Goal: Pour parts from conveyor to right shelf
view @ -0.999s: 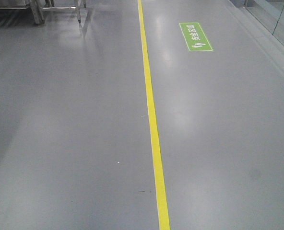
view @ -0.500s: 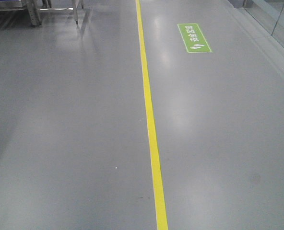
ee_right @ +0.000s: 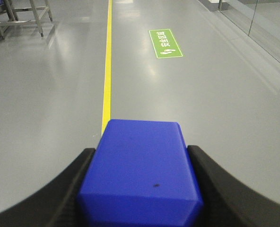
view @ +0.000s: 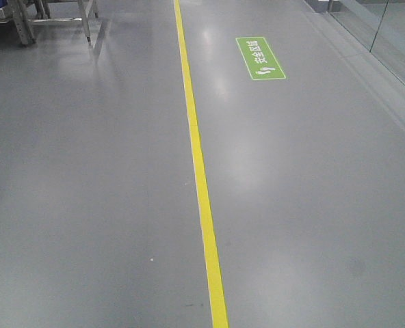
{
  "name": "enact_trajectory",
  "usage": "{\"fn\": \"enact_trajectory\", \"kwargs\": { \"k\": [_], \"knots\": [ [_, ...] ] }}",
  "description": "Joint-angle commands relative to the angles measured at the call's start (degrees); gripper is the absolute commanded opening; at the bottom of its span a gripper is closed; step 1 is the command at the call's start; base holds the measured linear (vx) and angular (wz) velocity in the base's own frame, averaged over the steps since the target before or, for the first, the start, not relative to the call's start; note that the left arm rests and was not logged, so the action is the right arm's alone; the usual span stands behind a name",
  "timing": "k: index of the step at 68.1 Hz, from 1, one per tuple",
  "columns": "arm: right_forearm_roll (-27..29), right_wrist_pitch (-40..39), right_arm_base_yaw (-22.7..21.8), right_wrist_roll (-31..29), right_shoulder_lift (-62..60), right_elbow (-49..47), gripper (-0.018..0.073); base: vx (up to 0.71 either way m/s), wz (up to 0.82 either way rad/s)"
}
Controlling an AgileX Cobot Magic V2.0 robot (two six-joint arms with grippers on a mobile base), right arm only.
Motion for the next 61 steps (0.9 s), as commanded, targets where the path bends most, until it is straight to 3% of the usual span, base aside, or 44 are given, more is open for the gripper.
{"fn": "enact_trajectory", "kwargs": {
  "k": [1, 61],
  "knots": [
    [-0.73, -4.49, -0.05, -0.07, 0.83, -1.65, -0.0003, 0.26, -0.02],
    [-0.73, -4.49, -0.05, -0.07, 0.83, -1.65, -0.0003, 0.42, 0.10]
  ]
}}
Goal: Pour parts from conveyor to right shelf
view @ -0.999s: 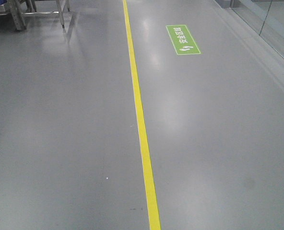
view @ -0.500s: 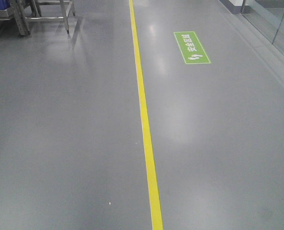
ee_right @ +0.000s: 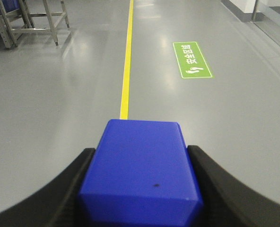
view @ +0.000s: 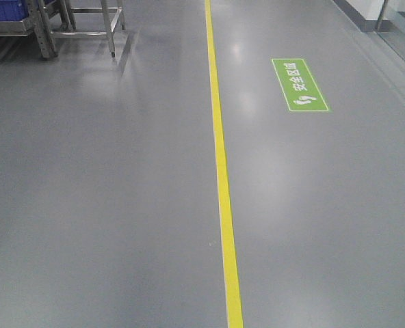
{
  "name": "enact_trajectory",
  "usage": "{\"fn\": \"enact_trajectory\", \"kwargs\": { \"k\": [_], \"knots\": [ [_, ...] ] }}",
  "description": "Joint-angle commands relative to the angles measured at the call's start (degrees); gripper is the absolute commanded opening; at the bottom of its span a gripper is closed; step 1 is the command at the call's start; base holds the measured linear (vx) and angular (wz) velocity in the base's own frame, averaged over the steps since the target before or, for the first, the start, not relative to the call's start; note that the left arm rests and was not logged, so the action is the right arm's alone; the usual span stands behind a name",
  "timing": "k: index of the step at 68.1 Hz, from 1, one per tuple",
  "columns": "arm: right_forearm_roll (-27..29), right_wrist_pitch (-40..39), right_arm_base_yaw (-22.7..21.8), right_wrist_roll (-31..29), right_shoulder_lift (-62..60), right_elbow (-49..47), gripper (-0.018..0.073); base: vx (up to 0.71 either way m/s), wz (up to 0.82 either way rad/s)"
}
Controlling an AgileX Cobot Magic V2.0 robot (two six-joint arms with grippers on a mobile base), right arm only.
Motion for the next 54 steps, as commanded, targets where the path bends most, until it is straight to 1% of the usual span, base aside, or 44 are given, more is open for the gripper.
{"fn": "enact_trajectory", "kwargs": {
  "k": [1, 25, 54],
  "knots": [
    [-0.73, -4.51, -0.05, -0.07, 0.83, -1.65, -0.0003, 0.51, 0.11],
    [-0.73, -4.51, -0.05, -0.07, 0.83, -1.65, -0.0003, 0.54, 0.06],
    [-0.73, -4.51, -0.05, -0.07, 0.83, -1.65, -0.0003, 0.60, -0.04]
  ]
}}
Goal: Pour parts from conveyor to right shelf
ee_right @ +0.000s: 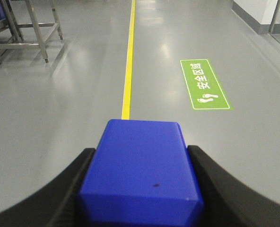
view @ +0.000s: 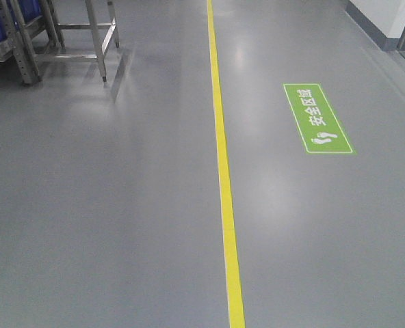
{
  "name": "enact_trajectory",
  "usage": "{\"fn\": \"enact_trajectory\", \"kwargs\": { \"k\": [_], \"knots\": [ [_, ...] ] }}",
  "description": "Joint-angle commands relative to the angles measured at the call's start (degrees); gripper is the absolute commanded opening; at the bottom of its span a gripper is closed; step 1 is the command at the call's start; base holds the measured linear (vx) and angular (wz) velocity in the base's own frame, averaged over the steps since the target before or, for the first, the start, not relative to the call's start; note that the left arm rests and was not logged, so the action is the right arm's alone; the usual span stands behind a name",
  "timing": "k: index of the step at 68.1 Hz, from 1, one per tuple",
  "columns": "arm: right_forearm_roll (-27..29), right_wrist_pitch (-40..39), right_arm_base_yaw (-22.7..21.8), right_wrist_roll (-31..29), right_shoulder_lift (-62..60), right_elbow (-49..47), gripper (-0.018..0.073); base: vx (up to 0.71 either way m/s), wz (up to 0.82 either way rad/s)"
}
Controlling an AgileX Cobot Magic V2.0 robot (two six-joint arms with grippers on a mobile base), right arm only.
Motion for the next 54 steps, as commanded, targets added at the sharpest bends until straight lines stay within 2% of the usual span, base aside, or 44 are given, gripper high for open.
{"fn": "enact_trajectory", "kwargs": {
  "k": [1, 54],
  "knots": [
    [-0.73, -4.56, -0.05, -0.07, 0.83, -1.65, -0.0003, 0.63, -0.03],
    [-0.73, -4.56, -0.05, -0.07, 0.83, -1.65, -0.0003, 0.70, -0.01]
  ]
}}
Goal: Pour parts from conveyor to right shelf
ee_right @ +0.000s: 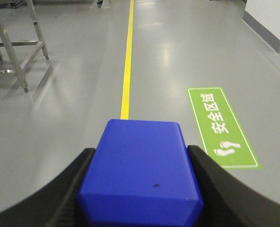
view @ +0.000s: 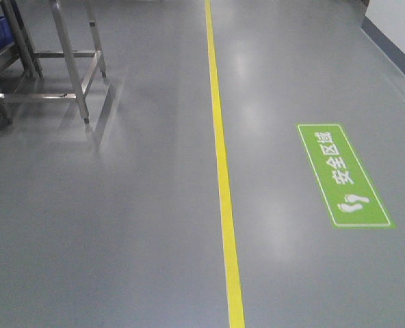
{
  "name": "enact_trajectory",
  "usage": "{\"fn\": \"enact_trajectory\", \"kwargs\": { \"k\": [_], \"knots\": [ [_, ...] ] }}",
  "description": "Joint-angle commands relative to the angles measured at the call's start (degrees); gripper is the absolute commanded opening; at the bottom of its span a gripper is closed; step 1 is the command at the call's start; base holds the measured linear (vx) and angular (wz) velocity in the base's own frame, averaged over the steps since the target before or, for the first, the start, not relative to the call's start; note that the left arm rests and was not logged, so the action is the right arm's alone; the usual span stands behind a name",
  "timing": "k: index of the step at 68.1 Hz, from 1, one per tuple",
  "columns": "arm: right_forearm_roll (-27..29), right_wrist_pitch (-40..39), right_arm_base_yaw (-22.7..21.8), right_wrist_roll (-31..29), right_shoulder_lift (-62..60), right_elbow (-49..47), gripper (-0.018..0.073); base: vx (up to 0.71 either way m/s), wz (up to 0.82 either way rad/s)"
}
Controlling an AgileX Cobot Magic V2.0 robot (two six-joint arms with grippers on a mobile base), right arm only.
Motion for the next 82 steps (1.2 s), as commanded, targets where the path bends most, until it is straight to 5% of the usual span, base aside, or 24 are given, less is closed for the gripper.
{"fn": "enact_trajectory", "kwargs": {
  "k": [1, 82],
  "knots": [
    [-0.73, -4.56, -0.05, -0.07, 0.83, -1.65, -0.0003, 0.72, -0.01],
    [-0.73, -4.56, -0.05, -0.07, 0.83, -1.65, -0.0003, 0.74, 0.02]
  ]
}}
